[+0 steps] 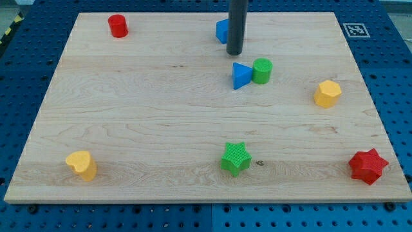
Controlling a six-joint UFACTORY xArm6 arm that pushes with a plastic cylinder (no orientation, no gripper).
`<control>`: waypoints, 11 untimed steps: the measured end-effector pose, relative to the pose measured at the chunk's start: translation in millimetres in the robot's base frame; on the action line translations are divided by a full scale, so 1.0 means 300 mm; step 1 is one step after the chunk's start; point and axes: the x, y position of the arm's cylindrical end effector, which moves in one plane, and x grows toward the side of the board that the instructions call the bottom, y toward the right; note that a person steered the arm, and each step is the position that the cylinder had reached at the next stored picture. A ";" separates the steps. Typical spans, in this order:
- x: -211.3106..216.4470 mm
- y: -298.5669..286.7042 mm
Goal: Move the blue cube to the top center of the board
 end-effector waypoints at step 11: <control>-0.130 0.037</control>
